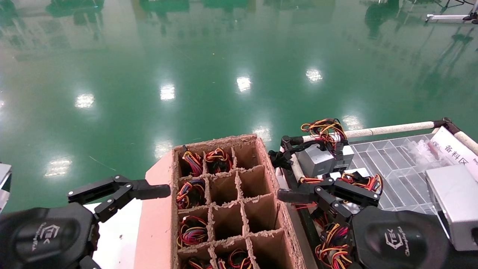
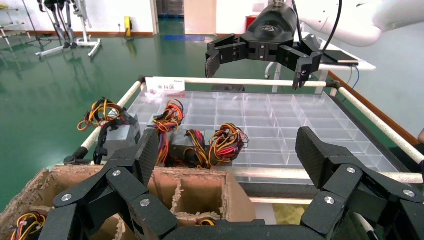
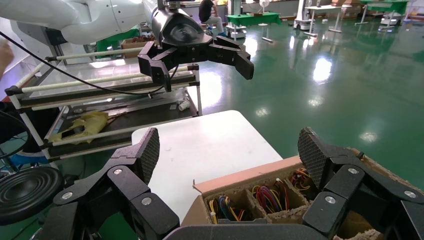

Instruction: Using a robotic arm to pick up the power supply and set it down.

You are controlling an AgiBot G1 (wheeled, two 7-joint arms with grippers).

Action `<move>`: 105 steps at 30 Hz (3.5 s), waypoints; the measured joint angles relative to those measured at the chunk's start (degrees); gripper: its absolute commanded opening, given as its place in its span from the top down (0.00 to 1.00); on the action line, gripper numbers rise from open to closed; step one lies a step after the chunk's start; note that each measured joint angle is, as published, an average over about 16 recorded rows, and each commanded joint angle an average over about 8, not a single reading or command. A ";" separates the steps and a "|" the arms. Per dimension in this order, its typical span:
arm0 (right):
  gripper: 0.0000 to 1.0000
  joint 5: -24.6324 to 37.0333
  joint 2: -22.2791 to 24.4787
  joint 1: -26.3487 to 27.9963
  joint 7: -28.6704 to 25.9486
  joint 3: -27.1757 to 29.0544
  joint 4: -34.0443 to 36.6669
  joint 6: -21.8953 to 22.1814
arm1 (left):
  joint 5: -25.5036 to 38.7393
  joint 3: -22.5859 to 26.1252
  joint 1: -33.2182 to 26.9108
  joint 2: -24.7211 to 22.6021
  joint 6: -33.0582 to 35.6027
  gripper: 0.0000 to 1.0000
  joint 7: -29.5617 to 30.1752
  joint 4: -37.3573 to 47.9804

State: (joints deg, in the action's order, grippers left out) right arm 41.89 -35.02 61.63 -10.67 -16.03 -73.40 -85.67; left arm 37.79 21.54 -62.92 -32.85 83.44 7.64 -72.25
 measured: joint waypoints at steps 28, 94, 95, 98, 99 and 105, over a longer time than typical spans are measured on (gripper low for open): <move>0.00 0.00 0.00 0.00 0.00 0.00 0.00 0.00 | 0.00 0.00 0.00 0.00 0.00 0.00 0.00 0.00; 0.00 0.00 0.00 0.00 0.00 0.00 0.00 0.00 | 0.00 0.00 0.00 0.00 0.00 0.00 0.00 0.00; 0.00 0.00 0.00 0.00 0.00 0.00 0.00 0.00 | 0.00 0.00 0.00 0.00 0.00 0.00 0.00 0.00; 0.00 0.00 0.00 0.00 0.00 0.00 0.00 0.00 | 0.00 0.00 0.00 0.00 0.00 0.00 0.00 0.00; 0.00 0.00 0.00 0.00 0.00 0.00 0.00 0.00 | 0.00 0.00 0.00 0.00 0.00 0.02 0.00 0.00; 0.00 0.00 0.00 0.00 0.00 0.00 0.00 0.00 | 0.00 0.00 0.00 0.00 0.00 0.76 0.00 0.00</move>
State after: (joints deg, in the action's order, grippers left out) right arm 41.89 -35.02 61.63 -10.67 -16.03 -73.40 -85.67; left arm 37.79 21.54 -62.92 -32.85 83.44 7.64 -72.25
